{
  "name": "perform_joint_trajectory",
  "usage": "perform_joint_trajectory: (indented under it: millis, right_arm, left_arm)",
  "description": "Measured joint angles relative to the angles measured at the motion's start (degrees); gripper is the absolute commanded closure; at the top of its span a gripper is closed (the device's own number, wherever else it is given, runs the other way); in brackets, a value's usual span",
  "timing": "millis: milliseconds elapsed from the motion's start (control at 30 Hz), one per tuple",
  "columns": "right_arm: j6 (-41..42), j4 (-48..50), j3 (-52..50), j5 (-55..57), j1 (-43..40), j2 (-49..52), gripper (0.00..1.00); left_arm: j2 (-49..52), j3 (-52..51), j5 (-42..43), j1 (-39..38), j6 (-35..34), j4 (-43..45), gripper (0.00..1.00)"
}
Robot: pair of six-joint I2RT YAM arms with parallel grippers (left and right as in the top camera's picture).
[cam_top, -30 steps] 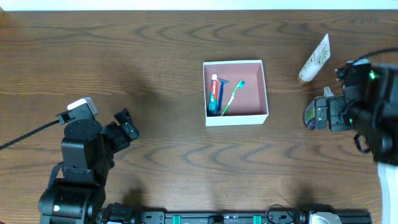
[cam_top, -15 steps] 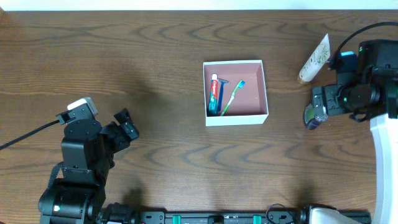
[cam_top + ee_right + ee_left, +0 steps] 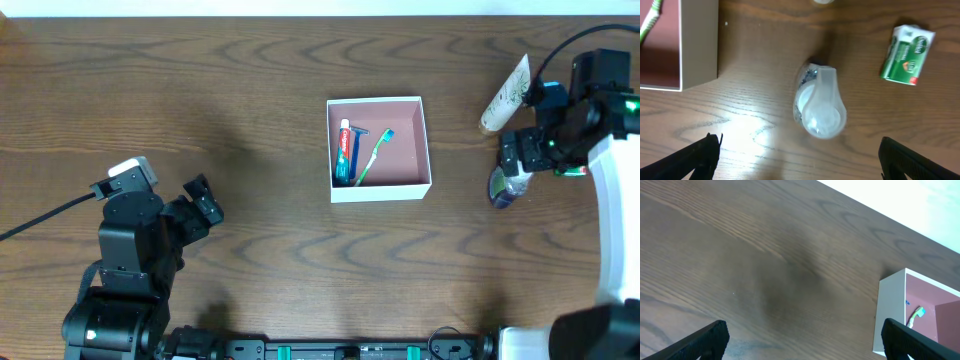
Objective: Pack container
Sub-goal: 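Lower the right gripper and grasp the soap bottle pump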
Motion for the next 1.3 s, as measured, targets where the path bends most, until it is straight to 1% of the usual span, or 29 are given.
perform_joint_trajectory:
  millis: [267,300,400,600,800,967,1033,1100,1167,1200,1300]
  right_arm:
    - [-0.4,0.4,0.0,-0.5,-0.2,6.5,0.01]
    - [-0.4,0.4,0.0,-0.5,-0.3,6.8,0.02]
    - [-0.6,0.7,0.0,-0.7,-1.1,7.1,0.09]
    - [-0.6,0.9,0.0,-0.8,-2.7,7.1,0.09]
    - [-0.6,2.6,-0.8,-1.1,-3.0,7.1,0.12]
    - [-0.8,3.5,-1.5,-1.2,-3.0,7.1,0.24]
    - [-0.9,3.6,-1.6,-1.3,-3.0,7.1,0.32]
    - [-1.0,3.6,-1.6,-1.4,-3.0,7.1,0.36]
    - [-1.0,3.8,-1.6,-1.5,-3.1,7.1,0.44]
    - [-1.2,3.9,-1.6,-1.5,-3.1,7.1,0.46]
    - [-1.1,4.0,-1.6,-1.6,-3.2,7.2,0.46]
  left_arm:
    - [0.0,0.0,0.0,0.0,0.0,0.0,0.02]
    - [0.0,0.0,0.0,0.0,0.0,0.0,0.02]
    - [0.0,0.0,0.0,0.0,0.0,0.0,0.02]
    - [0.0,0.0,0.0,0.0,0.0,0.0,0.02]
    - [0.0,0.0,0.0,0.0,0.0,0.0,0.02]
    - [0.0,0.0,0.0,0.0,0.0,0.0,0.02]
    - [0.0,0.0,0.0,0.0,0.0,0.0,0.02]
    - [0.0,0.0,0.0,0.0,0.0,0.0,0.02]
    - [0.0,0.0,0.0,0.0,0.0,0.0,0.02]
    - [0.0,0.0,0.0,0.0,0.0,0.0,0.02]
    - [0.0,0.0,0.0,0.0,0.0,0.0,0.02]
